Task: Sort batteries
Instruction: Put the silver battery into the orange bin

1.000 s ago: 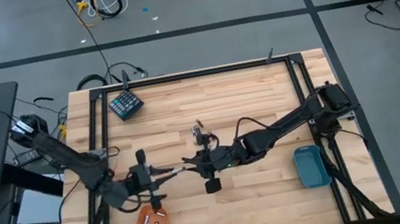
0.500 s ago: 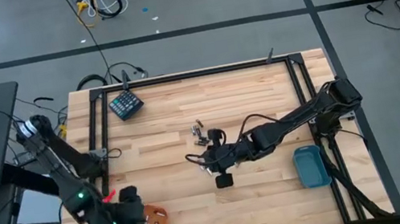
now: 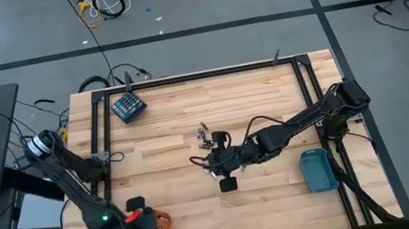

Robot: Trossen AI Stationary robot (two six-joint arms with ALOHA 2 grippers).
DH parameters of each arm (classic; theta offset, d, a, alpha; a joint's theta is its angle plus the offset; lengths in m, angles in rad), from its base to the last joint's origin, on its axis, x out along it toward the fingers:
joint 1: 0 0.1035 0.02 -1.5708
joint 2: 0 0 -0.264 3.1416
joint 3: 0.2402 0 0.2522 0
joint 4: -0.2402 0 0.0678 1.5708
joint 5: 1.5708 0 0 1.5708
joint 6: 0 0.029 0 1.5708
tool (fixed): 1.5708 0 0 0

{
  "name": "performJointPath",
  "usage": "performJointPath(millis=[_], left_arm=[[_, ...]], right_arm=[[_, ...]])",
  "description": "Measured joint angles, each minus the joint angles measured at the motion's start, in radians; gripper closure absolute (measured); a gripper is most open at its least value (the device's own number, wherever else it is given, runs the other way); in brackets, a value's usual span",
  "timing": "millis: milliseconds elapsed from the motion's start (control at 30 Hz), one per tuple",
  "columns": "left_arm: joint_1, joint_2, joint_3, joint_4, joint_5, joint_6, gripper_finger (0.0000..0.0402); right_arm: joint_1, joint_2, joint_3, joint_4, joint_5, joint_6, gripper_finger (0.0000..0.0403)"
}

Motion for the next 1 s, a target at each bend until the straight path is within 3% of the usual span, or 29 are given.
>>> performJointPath(millis=[367,633,1000], left_arm=[[0.009,0.047,0.000,-0.002,0.044,-0.045,0.0304],[0.017,0.046,0.000,-0.002,0.034,-0.039,0.0301],[0.033,0.045,0.000,-0.006,-0.042,0.060,0.0301]], right_arm=[[0.000,0.000,0.000,-0.001,0.000,0.002,0.0315],[0.003,0.000,0.000,-0.017,0.000,0.013,0.0314],[-0.005,0.009,-0.053,-0.002,0.000,0.174,0.0311]])
